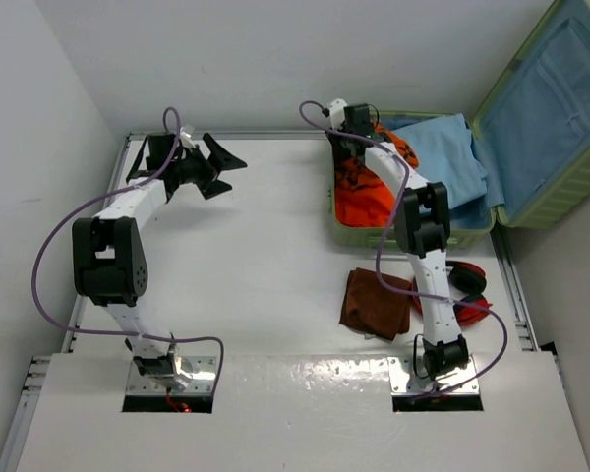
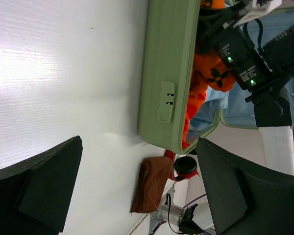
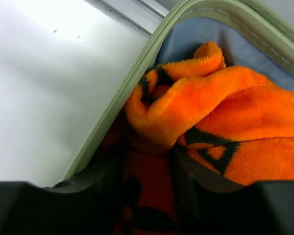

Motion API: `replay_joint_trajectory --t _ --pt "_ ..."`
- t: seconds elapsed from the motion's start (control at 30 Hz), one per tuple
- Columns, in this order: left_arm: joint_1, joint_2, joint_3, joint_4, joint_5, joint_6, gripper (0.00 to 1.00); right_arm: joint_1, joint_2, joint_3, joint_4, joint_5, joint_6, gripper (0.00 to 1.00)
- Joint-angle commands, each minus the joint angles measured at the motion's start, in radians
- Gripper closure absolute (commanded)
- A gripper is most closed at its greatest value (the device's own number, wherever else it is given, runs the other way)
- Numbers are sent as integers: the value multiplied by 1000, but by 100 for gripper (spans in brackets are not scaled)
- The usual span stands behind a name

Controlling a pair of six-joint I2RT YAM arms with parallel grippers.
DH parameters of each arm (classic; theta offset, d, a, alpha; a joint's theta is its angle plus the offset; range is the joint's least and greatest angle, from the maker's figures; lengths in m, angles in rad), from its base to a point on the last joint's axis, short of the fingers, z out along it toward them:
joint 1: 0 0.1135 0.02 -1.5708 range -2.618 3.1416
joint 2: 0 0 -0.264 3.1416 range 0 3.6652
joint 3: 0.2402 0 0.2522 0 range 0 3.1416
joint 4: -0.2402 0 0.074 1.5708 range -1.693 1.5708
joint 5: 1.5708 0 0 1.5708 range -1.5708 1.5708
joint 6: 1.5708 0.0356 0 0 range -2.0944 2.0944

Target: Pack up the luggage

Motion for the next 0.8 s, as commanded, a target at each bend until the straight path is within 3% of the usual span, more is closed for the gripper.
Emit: replay_joint_trajectory --t 0.0,0.17,0.4,0.53,0.67,0.77 --pt "12 -34 -13 29 4 -5 0 -14 -82 -105 -217 -35 -12 55" --pt "12 -65 -22 29 4 -5 0 -16 -328 -209 -158 -91 8 43" --pt "3 -85 -22 29 4 -5 0 -14 -497 -75 -267 -222 57 38" --pt "-6 -106 -43 38 4 -5 0 -17 -558 -182 -142 -184 48 45" --pt "-6 -118 -54 47 4 -5 0 -45 -503 -204 -44 -175 74 49" --pt "-6 -119 -63 47 4 -5 0 -63 -445 -236 171 -175 119 56"
